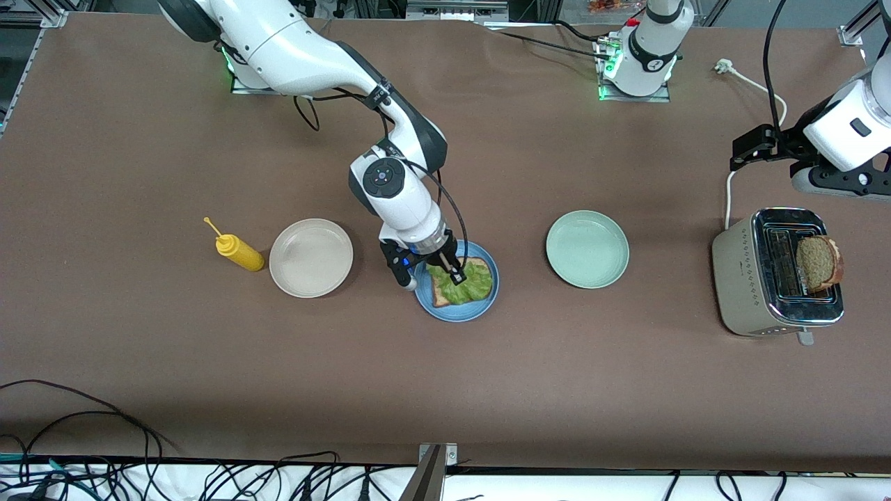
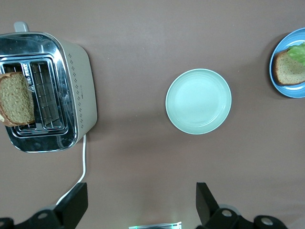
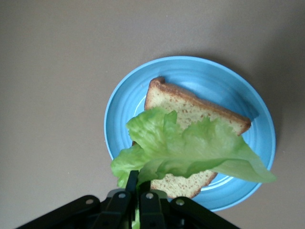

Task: Make sandwich in blue plate with both arms
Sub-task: 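Lower the lettuce onto the bread and open the right gripper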

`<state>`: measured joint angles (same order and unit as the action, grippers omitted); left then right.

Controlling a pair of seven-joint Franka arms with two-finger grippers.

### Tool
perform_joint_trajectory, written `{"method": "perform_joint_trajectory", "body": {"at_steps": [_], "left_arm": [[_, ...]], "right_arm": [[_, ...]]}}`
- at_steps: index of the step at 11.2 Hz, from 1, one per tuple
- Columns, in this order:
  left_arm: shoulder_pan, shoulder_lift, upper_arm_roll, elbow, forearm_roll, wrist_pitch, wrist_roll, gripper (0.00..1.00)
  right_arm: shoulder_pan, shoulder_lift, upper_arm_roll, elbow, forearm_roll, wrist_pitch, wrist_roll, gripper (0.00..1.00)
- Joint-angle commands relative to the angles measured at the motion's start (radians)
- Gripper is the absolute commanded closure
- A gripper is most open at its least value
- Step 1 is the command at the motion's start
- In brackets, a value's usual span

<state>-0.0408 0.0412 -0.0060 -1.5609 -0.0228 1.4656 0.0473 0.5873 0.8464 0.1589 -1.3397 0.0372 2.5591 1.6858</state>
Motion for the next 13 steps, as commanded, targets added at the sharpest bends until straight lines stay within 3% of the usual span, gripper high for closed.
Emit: {"method": "perform_joint_trajectory", "body": {"at_steps": [1,2,3,4,13], "left_arm": [[-0.005,-0.017,0.001,-0.015,0.011,0.010,0.020,0.00],[-0.004,-0.017,0.001,-0.015,0.011,0.010,0.020,0.00],[-0.004,-0.017,0.001,-0.015,0.011,0.010,0.020,0.00],[-0.004,-0.017,0.001,-0.015,0.011,0.010,0.020,0.00],[-0.005,-0.017,0.001,-0.013,0.011,0.010,0.020,0.00]], "right_arm": [[0.006,0.035,-0.022,0.033,-0.003,0.009,0.008,0.89],[0.006,0.043,-0.024,0.033,-0.008,0.025,0.008,0.59],[0.006,0.055,-0.024,0.033,-0.019,0.032,0.008,0.19],[0.008,0.059,-0.024,0.033,-0.043,0.032,0.009,0.02],[0.046,0.060,-0.024,0.037,-0.049,0.029,0.052,0.00]]}}
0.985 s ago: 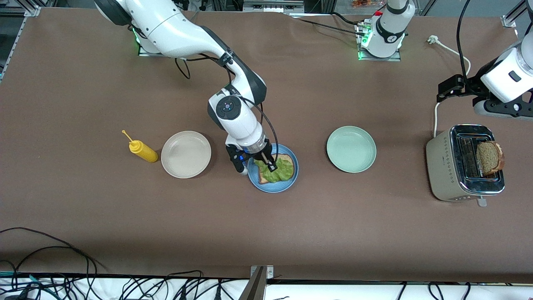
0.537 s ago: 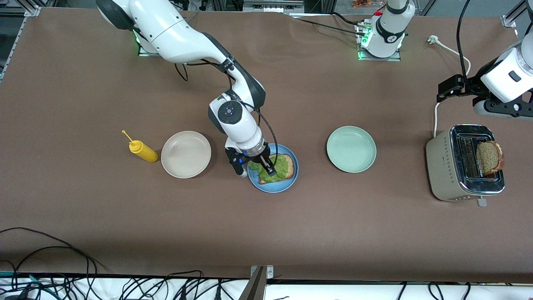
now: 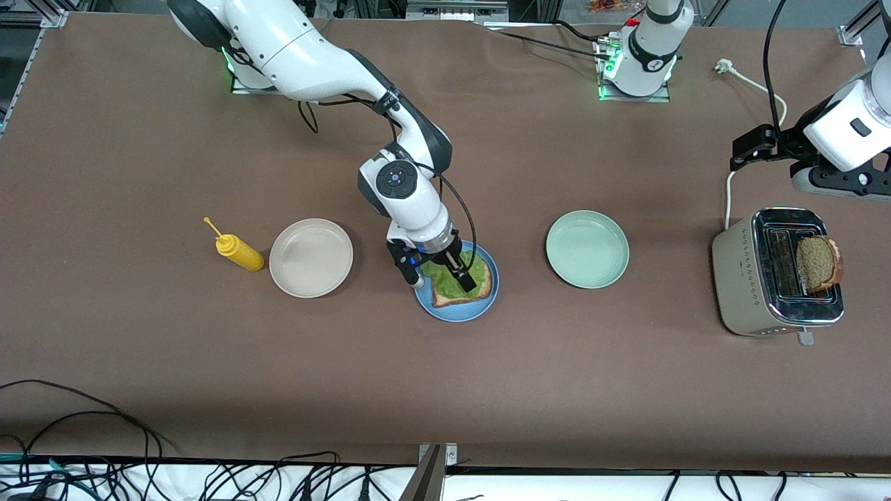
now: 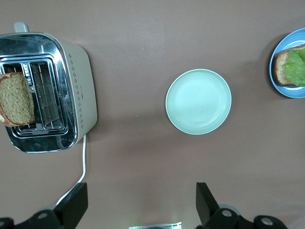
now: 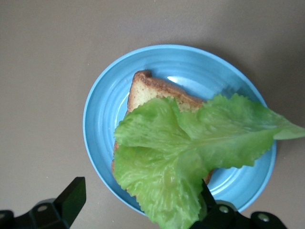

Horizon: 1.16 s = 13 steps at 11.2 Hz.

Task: Make sandwich in blue plate with both arms
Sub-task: 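Lower the lettuce onto the bread and open the right gripper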

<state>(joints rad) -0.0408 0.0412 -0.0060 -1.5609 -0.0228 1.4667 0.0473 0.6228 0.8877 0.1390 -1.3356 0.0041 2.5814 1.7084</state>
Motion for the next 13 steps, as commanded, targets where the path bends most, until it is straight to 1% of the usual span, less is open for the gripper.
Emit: {"method": "perform_joint_trajectory", "body": {"at_steps": [1,3,8,10,13], "left_arm": [[-0.005,-0.017,0.001,-0.013,0.011,0.009,0.020,0.00],[-0.005,-0.017,0.001,-0.013,0.011,0.009,0.022,0.00],[-0.004,-0.017,0.001,-0.013,0.011,0.009,0.022,0.00],[-0.004,-0.017,0.001,-0.013,0.011,0.009,0.022,0.00],[-0.004,-0.017,0.001,-0.013,0.011,0.009,0.022,0.00]], "right_arm": [[0.015,0.017,-0.004,0.035,-0.018,0.005,0.030,0.00],[0.038,0.013,-0.005,0.042,-0.018,0.003,0.051,0.00],[0.038,0.011,-0.006,0.049,-0.019,0.002,0.050,0.00],[0.032,-0.009,-0.004,0.050,-0.018,0.000,0.039,0.00],[0.043,-0.013,0.007,0.049,-0.009,-0.009,0.048,0.00]]}}
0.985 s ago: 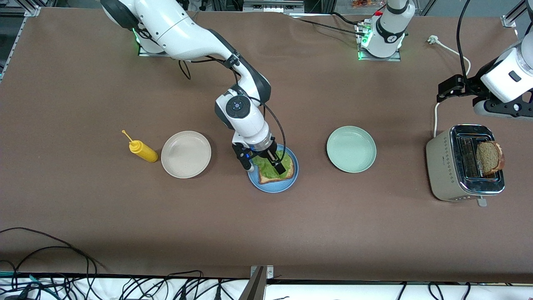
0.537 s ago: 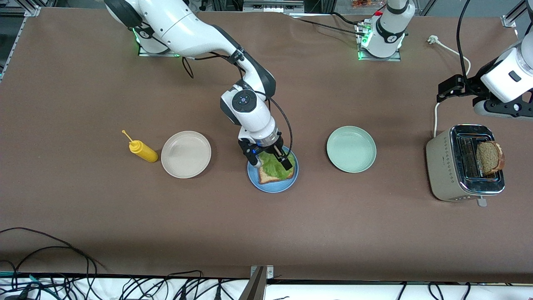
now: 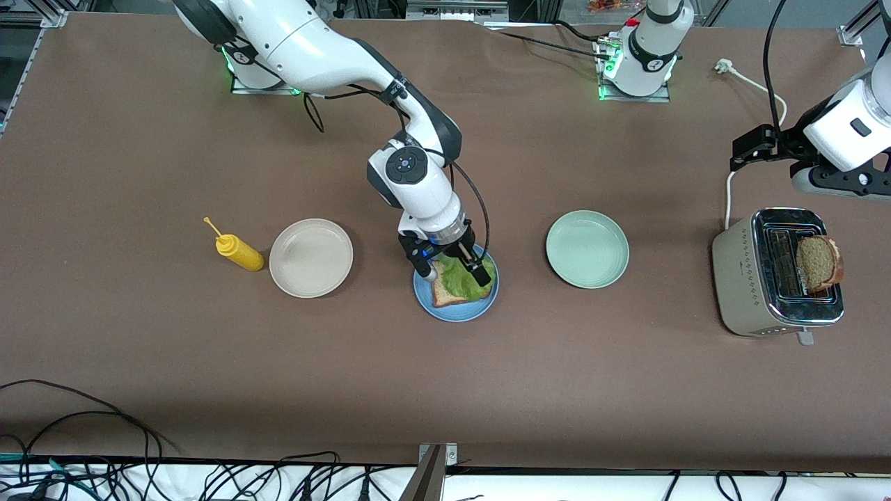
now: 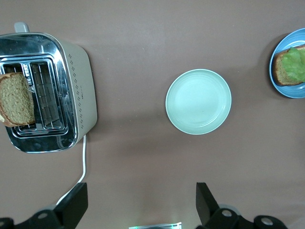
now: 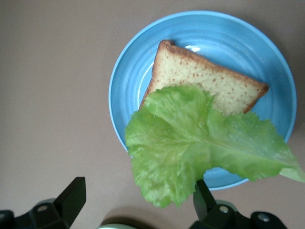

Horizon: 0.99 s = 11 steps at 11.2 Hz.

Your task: Make sandwich in blue plate with both arms

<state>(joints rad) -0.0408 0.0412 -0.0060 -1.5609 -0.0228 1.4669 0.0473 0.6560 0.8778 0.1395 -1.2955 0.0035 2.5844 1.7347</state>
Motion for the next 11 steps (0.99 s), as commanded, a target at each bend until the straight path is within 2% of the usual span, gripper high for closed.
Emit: {"method": "perform_joint_trajectory", "body": {"at_steps": [1,4,7,11], "left_arm": [[-0.005,-0.017,0.001,-0.013,0.011,0.009,0.022,0.00],[-0.004,-0.017,0.001,-0.013,0.011,0.009,0.022,0.00],[-0.004,-0.017,0.001,-0.013,0.011,0.009,0.022,0.00],[-0.005,-0.017,0.001,-0.011,0.011,0.009,0.022,0.00]], "right_arm": [[0.016,0.001,0.003,0.005,-0.016,-0.023,0.019,0.00],[-0.016,0.021,-0.009,-0.001,-0.031,-0.033,-0.010,0.00],[-0.022,0.006,-0.003,0.005,-0.022,-0.117,-0.018,0.00],[-0.108,-0.087,-0.009,0.007,-0.031,-0.355,-0.105,0.00]]}}
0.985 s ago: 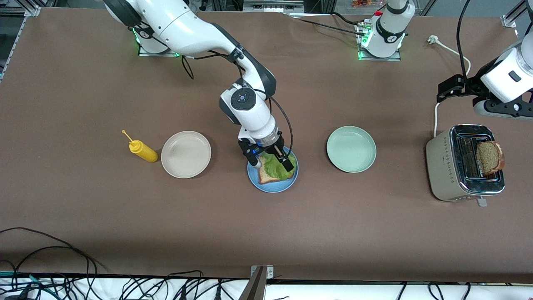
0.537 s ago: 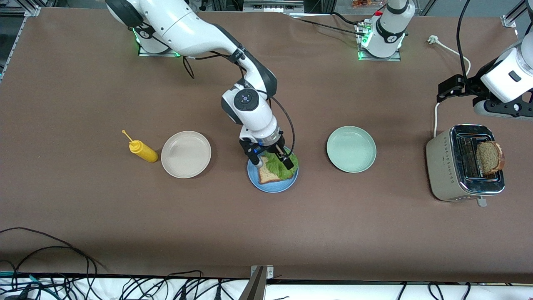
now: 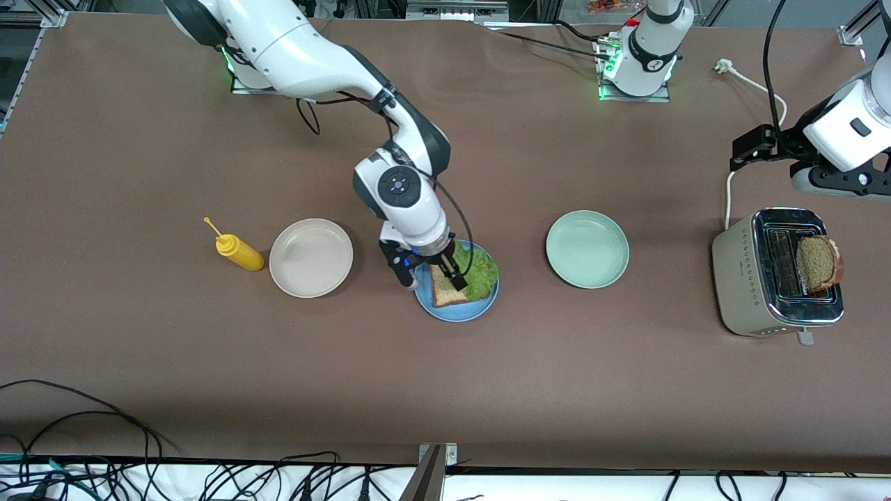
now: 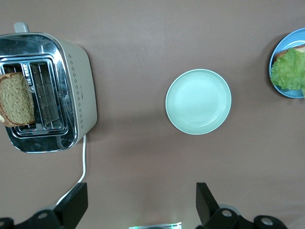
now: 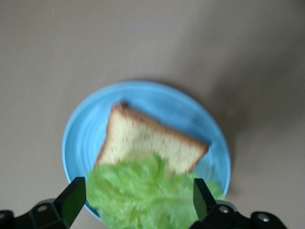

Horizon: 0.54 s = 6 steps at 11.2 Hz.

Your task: Make sandwich in blue plate with both arms

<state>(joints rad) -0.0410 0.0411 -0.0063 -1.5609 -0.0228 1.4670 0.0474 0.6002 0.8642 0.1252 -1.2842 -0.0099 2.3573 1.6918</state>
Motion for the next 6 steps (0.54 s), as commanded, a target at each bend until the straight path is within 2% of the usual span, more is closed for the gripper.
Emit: {"method": "perform_joint_trajectory", "body": {"at_steps": [1,6], "left_arm": [[-0.005,-0.017,0.002,-0.011,0.009,0.009,0.022,0.00],[-0.005,-0.017,0.002,-0.011,0.011,0.010,0.022,0.00]], "right_arm": [[-0.072,-0.095,-0.012,-0.004,-0.019,-0.173,-0.078,0.00],[-0.222,-0.178,-0.122,-0.006,-0.018,-0.295,-0.222,0.00]]}}
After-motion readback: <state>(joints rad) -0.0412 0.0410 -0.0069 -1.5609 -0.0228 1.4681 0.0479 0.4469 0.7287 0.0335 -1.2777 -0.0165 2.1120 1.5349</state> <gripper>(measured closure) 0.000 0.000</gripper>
